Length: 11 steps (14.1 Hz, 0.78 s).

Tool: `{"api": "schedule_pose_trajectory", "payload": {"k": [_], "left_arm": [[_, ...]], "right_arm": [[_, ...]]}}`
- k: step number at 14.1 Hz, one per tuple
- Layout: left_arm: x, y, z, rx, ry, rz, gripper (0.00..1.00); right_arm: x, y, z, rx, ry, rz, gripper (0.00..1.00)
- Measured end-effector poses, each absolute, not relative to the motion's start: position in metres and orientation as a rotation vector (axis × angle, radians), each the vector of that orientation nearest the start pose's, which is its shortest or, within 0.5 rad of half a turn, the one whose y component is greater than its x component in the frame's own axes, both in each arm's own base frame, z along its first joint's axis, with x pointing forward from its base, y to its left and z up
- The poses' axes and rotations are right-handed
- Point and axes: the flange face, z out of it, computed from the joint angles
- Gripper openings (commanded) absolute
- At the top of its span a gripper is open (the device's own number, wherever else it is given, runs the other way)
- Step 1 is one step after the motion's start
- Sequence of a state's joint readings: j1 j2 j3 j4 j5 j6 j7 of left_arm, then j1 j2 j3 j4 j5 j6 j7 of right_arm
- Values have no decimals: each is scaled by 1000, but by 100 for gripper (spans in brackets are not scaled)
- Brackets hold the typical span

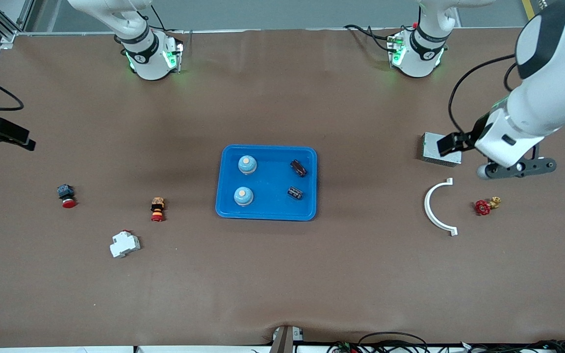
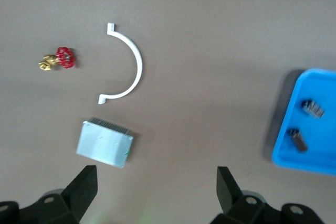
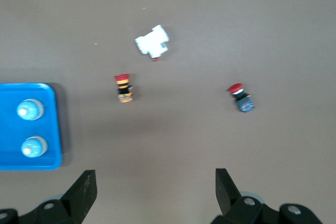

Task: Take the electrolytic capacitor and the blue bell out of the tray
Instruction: 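Move the left gripper and the right gripper over the blue tray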

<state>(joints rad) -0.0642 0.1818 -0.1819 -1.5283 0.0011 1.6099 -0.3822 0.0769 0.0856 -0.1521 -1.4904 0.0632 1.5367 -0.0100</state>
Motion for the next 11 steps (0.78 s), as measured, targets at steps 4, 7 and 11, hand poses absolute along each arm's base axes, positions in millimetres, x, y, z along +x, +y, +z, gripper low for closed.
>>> {"api": "schedule_pose_trajectory", "payload": {"k": [4, 7, 11], "left_arm": [[606, -203, 480, -3102, -474, 170, 100], [599, -263, 422, -3063, -631, 195, 100], [573, -337, 355, -3010, -828, 196, 100]], "right_arm": [[575, 49, 583, -3066, 182, 97, 100], [565, 120, 540, -3024, 243, 87, 100], [552, 169, 492, -2987, 334, 78, 100]]}}
